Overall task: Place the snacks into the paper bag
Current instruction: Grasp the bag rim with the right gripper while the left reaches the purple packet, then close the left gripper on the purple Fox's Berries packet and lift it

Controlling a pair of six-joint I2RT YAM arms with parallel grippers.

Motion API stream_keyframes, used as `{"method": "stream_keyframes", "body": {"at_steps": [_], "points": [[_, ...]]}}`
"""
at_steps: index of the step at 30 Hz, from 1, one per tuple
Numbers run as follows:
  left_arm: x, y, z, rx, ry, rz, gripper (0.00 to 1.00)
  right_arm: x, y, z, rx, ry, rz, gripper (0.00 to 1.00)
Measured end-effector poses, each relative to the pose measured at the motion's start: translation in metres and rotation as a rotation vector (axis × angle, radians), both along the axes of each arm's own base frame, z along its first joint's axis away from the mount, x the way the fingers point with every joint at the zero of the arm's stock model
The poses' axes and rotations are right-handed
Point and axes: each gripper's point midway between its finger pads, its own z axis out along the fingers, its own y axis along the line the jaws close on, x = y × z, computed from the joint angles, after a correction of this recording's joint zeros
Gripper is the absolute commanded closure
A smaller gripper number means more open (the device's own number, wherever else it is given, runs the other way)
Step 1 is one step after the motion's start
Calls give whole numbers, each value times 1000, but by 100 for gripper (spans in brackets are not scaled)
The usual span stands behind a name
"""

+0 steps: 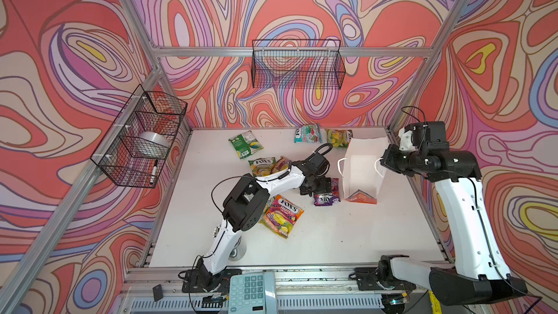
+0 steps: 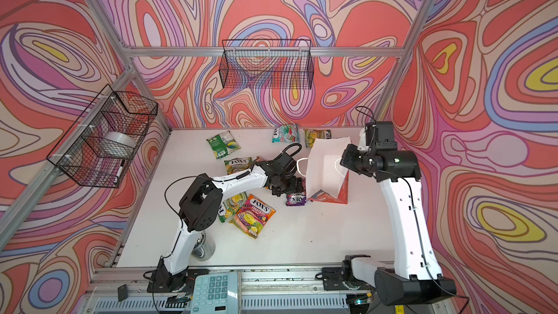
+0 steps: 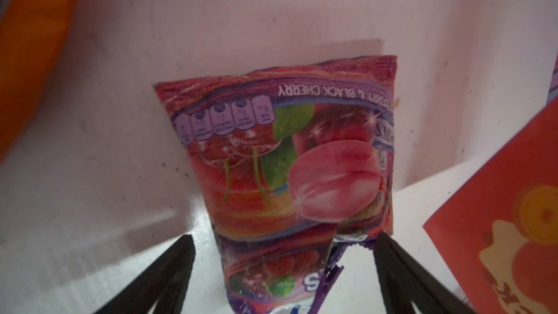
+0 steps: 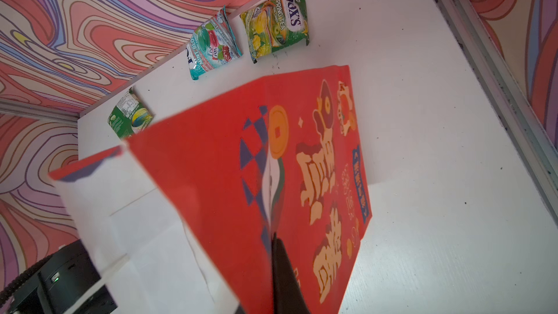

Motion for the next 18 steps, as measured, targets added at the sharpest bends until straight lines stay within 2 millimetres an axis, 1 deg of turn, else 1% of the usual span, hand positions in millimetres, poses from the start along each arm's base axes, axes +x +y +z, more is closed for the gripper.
{"method": "stream_keyframes", "body": {"at_steps": [2, 5, 7, 11, 15, 18], "points": [[2, -5, 3, 7, -14, 3, 13, -2, 0, 0, 0, -3, 2, 100], [2, -11, 9, 24, -31, 12, 18, -4, 1, -1, 0, -1, 5, 100], [3, -13, 9, 33, -40, 22, 21, -5, 1, -2, 0, 2, 5, 100], [4, -5, 1, 76, -38, 48, 22, -5, 1, -3, 0, 5, 5, 100], [3, 1, -6, 104, -40, 61, 28, -7, 1, -5, 0, 5, 5, 100], [0, 4, -9, 125, -43, 64, 29, -8, 1, -7, 1, 10, 6, 100]]}}
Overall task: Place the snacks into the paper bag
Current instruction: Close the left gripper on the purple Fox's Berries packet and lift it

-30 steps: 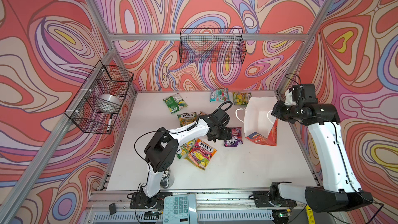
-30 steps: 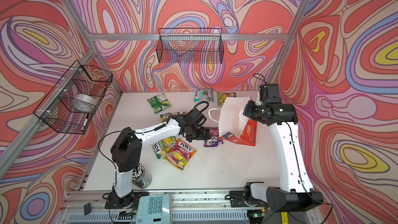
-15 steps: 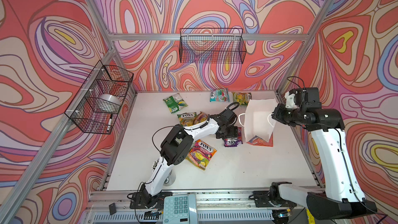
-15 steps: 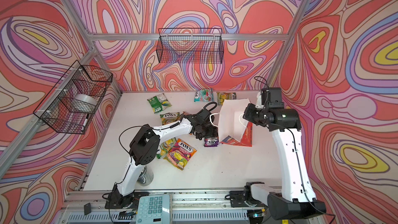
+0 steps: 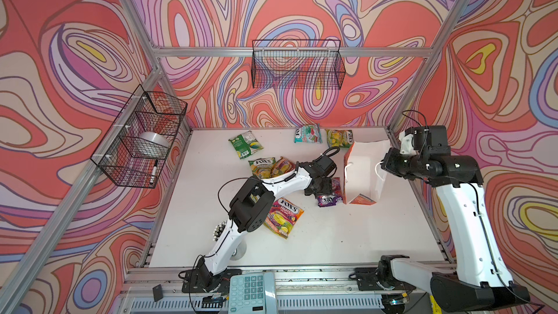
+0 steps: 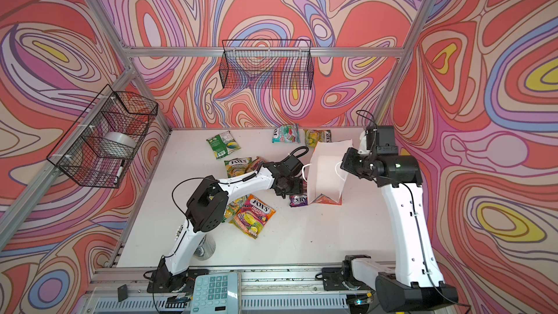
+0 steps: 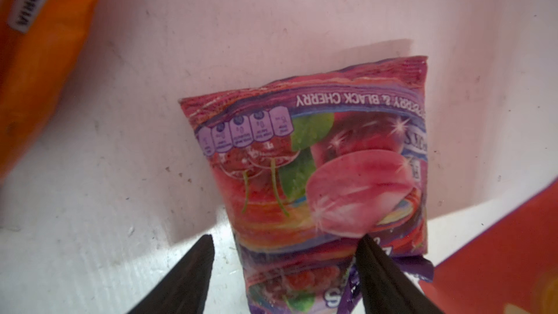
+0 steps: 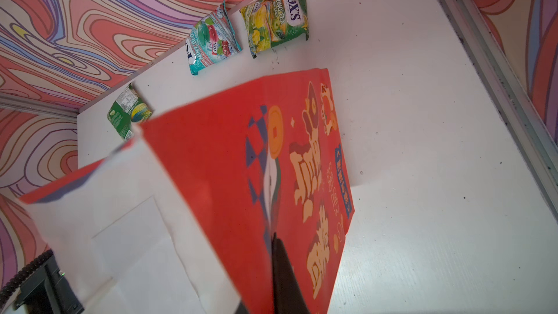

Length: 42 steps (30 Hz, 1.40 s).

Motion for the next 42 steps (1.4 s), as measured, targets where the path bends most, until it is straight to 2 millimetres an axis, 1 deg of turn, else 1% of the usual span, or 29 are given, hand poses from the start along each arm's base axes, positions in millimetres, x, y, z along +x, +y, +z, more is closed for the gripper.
{"method": "stream_keyframes", "body": {"at_steps": [10, 15, 17, 21, 23, 27, 31, 34, 38, 42], "points": [[-13, 3, -13, 41, 6, 5, 40, -3, 0, 1, 1, -5, 1, 100], [-13, 0, -15, 35, -5, 6, 55, -5, 1, 4, 5, -16, 4, 100], [-13, 1, -16, 36, -11, 9, 64, -6, 2, 5, 8, -22, 7, 100], [-16, 7, -15, 32, -27, 14, 72, -8, 4, 8, 16, -32, 14, 100], [-20, 13, -13, 30, -29, 14, 75, -9, 5, 8, 20, -38, 19, 100], [-30, 25, -5, 33, -26, 13, 78, -10, 6, 5, 27, -34, 24, 100], [-38, 36, 13, 18, -38, 14, 79, -10, 9, 5, 40, -33, 36, 100], [-40, 40, 39, -16, -70, 18, 80, -10, 11, 5, 45, -33, 45, 100], [-41, 49, 87, -80, -144, 31, 80, -10, 12, 5, 47, -35, 54, 100], [-41, 62, 136, -128, -227, 57, 81, -9, 14, 3, 55, -31, 62, 100]]}}
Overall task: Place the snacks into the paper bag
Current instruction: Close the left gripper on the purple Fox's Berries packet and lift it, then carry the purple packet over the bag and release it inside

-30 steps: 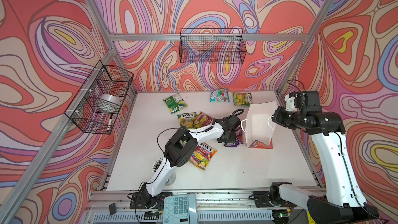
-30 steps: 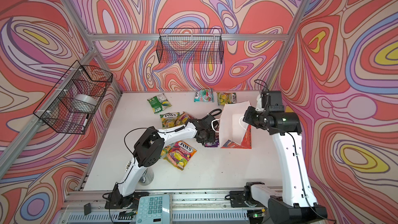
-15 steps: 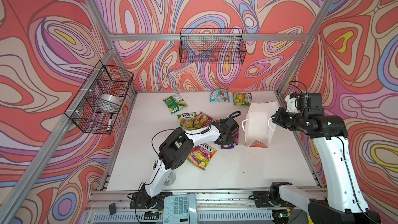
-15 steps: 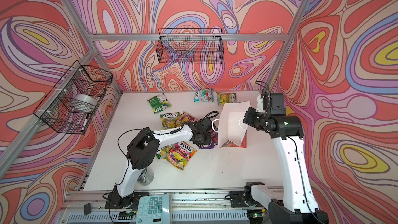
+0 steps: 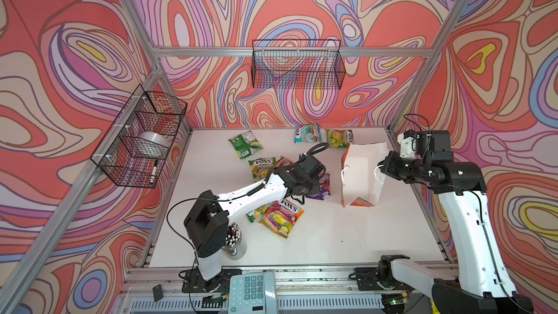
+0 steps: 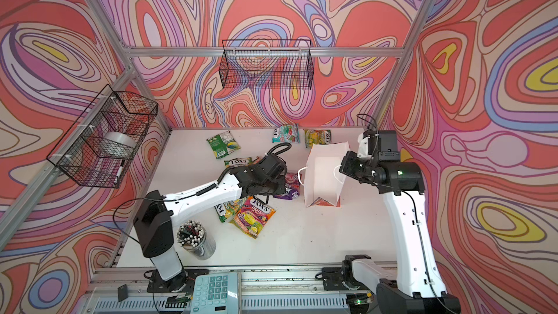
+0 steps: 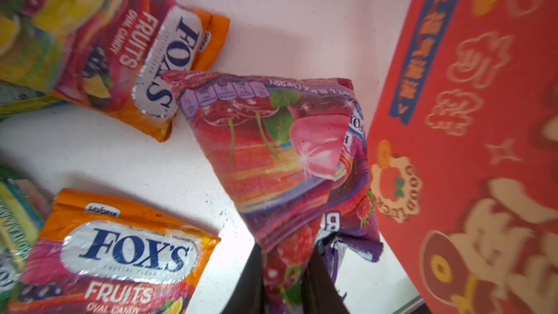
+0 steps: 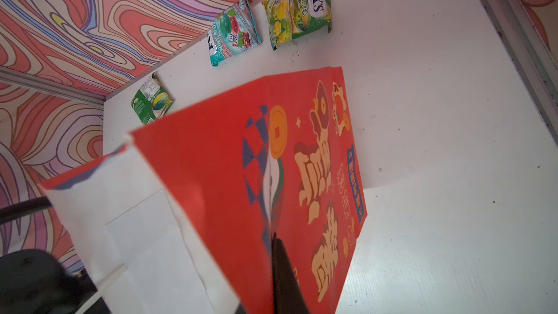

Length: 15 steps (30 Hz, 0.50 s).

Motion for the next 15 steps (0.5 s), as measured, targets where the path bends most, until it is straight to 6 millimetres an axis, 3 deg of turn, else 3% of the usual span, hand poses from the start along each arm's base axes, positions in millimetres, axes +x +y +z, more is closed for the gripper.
{"method": "stream_keyframes", "body": {"at_steps": [9, 15], "points": [[-14, 67, 82, 21, -169, 100, 80, 9, 6, -18, 38, 80, 16, 100], [-32, 108, 151, -14, -322, 93, 80, 13, 16, -31, 108, 165, 25, 100]]}}
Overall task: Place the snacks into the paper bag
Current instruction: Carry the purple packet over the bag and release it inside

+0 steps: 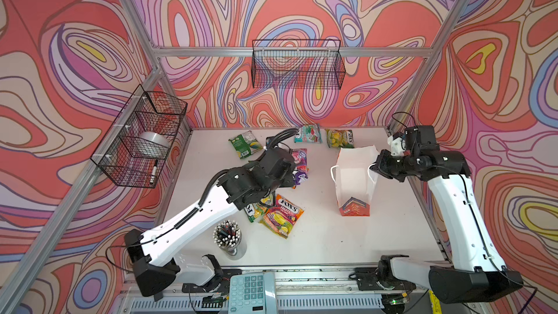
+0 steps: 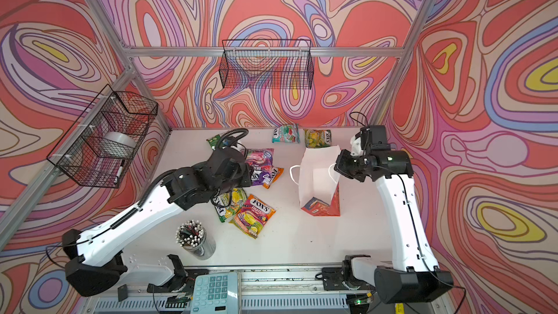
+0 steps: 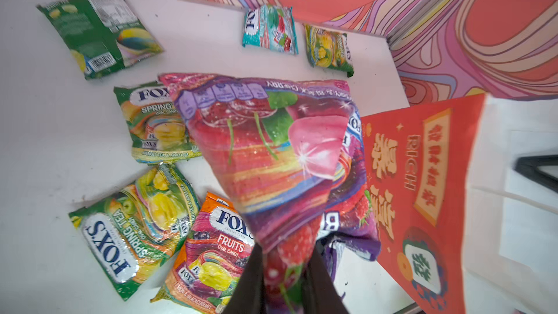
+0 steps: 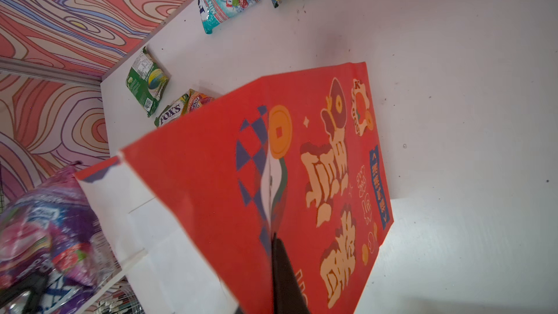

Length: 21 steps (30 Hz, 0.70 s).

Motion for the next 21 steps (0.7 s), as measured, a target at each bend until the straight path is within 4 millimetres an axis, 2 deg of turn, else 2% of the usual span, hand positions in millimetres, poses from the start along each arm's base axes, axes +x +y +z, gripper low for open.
{"method": "stream_keyframes", "body": {"at_steps": [3, 7, 13, 17, 19, 21], "points": [[-6, 7, 37, -28, -77, -35, 81, 2, 6, 2, 35, 20, 3, 100], [-15, 4, 84, -68, -174, -95, 81, 6, 17, 12, 87, 14, 12, 100], [-38, -27, 146, -123, -298, -240, 81, 6, 49, 7, 143, 53, 57, 100], [-50, -63, 164, -126, -340, -330, 82, 11, 63, -3, 164, 92, 79, 100], [-52, -83, 160, -106, -340, -364, 82, 14, 63, -9, 163, 107, 75, 100], [-52, -100, 148, -73, -328, -382, 82, 15, 64, -15, 162, 118, 74, 100]]}}
